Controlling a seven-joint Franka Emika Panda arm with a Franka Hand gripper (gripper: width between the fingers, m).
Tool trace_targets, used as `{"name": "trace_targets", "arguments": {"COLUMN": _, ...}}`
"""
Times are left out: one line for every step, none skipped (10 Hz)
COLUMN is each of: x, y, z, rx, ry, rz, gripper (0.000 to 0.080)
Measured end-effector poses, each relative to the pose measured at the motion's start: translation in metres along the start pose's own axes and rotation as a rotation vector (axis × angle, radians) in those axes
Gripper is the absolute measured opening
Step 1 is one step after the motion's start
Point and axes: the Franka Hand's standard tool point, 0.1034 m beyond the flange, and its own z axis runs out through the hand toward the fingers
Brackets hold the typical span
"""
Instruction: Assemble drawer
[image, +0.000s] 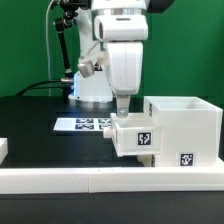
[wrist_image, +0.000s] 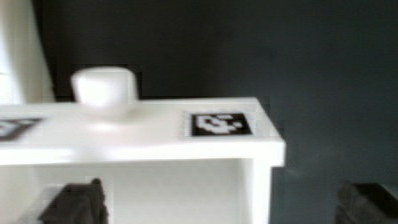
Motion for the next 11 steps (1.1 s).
{"name": "trace_targets", "arguments": {"x": -0.013, "y": 0.009, "z": -0.01, "rx": -0.001, "ry": -0.006, "rz": -0.006, "gripper": 0.0649}}
{"name": "trace_targets", "arguments": {"x": -0.02, "y": 0.014, "z": -0.013, "rx": -0.006, "ry": -0.007, "rz": 0.003, "gripper": 0.0649}}
{"name": "trace_targets", "arguments": {"x": -0.019, "y": 0.012, "z": -0.011, "rx": -0.001, "ry": -0.006, "rz": 0.001, "gripper": 0.0649}}
{"name": "trace_targets", "arguments": {"x": -0.02, "y": 0.011, "z": -0.01, "rx": 0.001, "ry": -0.001, "rz": -0.003, "gripper": 0.0649}}
{"name": "trace_targets", "arguments": {"x": -0.023, "y": 0.009, "z": -0.007, "rx": -0.001, "ry": 0.011, "rz": -0.028, "gripper": 0.0649}}
{"name": "trace_targets", "arguments": {"x": -0.033, "y": 0.003, "z": 0.007, "rx": 0.002, "ry": 0.079, "rz": -0.051, "gripper": 0.0649}}
{"name": "trace_targets", "arguments": {"x": -0.042, "y": 0.006, "z": 0.017, "rx": 0.018, "ry": 0.116, "rz": -0.039, "gripper": 0.0649}}
{"name": "trace_targets", "arguments": {"x": -0.044, "y": 0.017, "z": 0.019, "rx": 0.022, "ry": 0.132, "rz": -0.043, "gripper": 0.0649}}
{"name": "trace_targets", "arguments": {"x": -0.048, "y": 0.024, "z": 0.023, "rx": 0.027, "ry": 0.176, "rz": -0.057, "gripper": 0.0649}}
{"name": "trace_targets", "arguments": {"x": -0.053, "y": 0.03, "z": 0.027, "rx": 0.034, "ry": 0.214, "rz": -0.042, "gripper": 0.0649}}
{"name": "trace_targets", "arguments": {"x": -0.047, "y": 0.036, "z": 0.03, "rx": 0.032, "ry": 0.224, "rz": -0.038, "gripper": 0.0649}}
